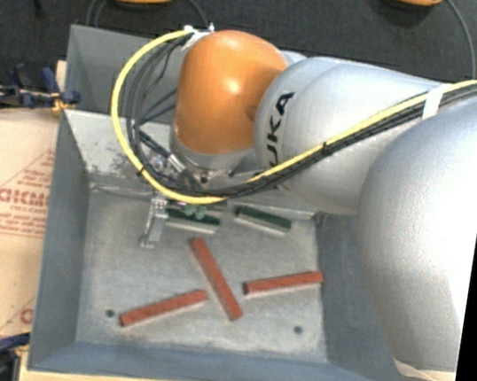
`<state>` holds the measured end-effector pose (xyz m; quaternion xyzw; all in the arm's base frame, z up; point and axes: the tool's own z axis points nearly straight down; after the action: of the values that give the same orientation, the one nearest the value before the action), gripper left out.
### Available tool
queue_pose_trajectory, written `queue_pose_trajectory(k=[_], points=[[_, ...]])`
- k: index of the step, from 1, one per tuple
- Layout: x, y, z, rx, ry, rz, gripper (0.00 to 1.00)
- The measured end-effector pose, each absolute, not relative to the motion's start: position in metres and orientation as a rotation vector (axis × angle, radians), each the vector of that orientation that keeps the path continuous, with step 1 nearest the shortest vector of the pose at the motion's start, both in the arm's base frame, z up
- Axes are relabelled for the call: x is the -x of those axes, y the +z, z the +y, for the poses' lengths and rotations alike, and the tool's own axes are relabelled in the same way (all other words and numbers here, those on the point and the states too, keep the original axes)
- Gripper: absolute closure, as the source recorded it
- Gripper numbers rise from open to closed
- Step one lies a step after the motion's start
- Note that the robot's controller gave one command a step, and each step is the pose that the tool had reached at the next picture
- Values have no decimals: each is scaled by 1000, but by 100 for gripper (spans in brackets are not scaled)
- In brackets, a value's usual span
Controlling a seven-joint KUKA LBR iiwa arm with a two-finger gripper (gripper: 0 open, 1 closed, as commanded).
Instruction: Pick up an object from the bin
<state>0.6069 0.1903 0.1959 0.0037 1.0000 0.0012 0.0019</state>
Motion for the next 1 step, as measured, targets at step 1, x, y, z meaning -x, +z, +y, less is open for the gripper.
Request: queue_pose_trajectory(k=[1], points=[[-607, 196, 190, -12, 4, 3138, 0]])
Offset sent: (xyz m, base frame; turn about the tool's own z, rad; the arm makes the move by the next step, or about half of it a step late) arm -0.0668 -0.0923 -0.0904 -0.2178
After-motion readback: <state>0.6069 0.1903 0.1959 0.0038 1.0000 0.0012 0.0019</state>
